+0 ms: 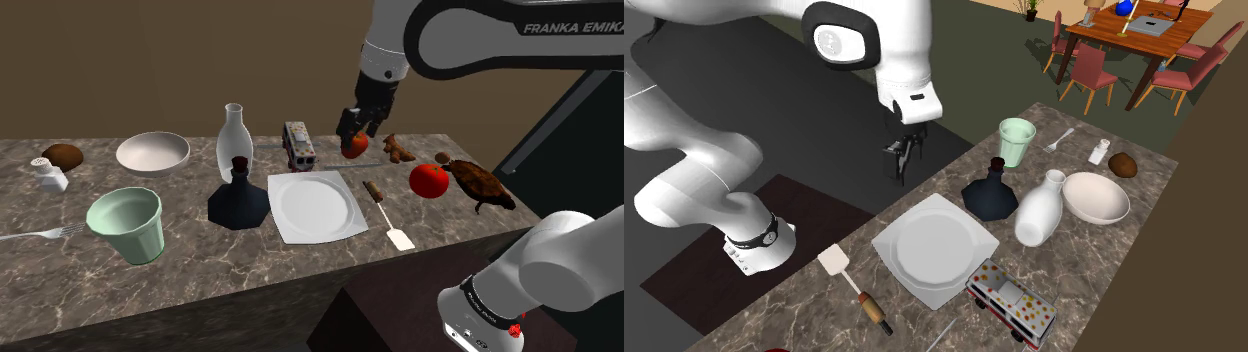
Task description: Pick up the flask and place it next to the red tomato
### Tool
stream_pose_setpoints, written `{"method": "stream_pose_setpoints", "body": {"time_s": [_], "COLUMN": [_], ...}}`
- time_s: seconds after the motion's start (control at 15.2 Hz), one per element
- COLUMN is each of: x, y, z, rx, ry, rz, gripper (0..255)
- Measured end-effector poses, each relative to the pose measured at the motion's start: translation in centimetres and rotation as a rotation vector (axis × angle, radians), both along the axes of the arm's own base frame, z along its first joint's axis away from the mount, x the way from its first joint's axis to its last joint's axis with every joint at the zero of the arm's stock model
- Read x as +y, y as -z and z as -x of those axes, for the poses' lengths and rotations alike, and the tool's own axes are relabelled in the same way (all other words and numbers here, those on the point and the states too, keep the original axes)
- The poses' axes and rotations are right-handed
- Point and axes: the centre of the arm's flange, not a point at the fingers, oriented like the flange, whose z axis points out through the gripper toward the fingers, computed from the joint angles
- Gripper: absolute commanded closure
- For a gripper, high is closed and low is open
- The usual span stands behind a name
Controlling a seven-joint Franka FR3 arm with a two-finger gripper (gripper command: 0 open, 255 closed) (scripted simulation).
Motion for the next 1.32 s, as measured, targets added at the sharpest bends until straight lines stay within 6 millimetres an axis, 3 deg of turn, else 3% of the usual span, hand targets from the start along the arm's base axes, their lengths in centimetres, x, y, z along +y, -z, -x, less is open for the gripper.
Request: {"method": "stream_pose_setpoints", "body": {"time_s": [1.32], "x": [19.6], "y": [7.9], "z": [-14.3], "rx": [0.008], "ry": [0.038], "rz": [-0.057], "gripper": [0]}}
